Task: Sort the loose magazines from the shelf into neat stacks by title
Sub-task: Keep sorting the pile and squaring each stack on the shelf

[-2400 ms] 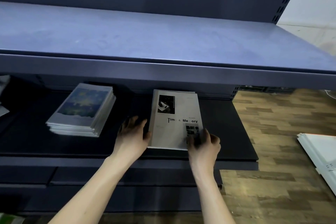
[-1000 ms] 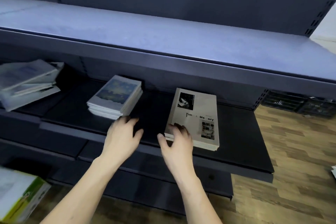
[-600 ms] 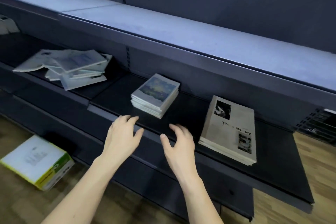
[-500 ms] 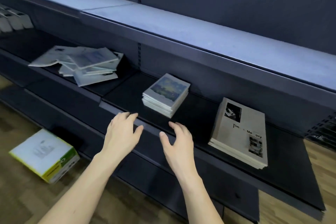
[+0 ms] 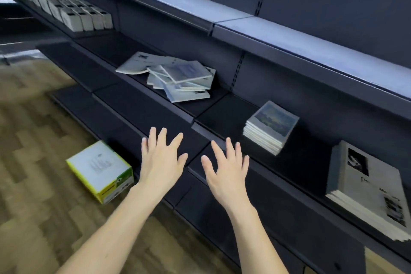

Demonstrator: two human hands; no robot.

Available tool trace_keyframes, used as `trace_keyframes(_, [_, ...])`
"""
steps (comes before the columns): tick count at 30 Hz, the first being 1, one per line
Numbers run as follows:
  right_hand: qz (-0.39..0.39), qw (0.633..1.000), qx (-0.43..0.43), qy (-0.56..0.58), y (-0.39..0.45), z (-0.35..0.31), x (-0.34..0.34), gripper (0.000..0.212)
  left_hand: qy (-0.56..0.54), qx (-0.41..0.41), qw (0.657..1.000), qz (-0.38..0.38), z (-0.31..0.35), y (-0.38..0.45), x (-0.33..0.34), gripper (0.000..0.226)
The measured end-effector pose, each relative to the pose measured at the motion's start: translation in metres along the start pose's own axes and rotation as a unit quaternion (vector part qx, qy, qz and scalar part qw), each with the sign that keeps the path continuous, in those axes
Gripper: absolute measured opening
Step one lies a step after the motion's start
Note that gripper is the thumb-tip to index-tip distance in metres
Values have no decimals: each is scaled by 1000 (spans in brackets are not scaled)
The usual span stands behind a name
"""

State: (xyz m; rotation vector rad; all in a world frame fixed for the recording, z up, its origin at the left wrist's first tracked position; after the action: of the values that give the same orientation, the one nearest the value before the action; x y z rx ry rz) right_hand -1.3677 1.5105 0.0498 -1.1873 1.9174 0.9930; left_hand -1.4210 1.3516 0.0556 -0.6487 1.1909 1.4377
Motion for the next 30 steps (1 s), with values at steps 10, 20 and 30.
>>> trace_keyframes(10, [-49, 999, -13, 2, 26, -68, 58, 58, 8, -39, 999, -6, -78, 11, -18, 59])
trace_keyframes(20, [-92, 994, -29, 43, 100, -109, 113, 59, 4, -90, 995, -39, -118, 76, -10, 61])
trace_keyframes(30, [-80, 990, -8, 112, 215, -122, 160, 62, -20, -98, 994, -32, -137, 183, 6, 58])
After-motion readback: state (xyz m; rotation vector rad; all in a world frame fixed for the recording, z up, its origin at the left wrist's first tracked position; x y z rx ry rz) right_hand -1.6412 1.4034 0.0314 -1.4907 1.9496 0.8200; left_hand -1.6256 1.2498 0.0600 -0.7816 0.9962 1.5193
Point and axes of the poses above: each hand's wrist, its own y-axis towards the middle knuckle, its own x-axis out of the palm, z = x × y, the point moved 2 cm from there along y, towards the middle knuckle, and after that the axes turned 9 degrees about z, right-handed, at the moved point
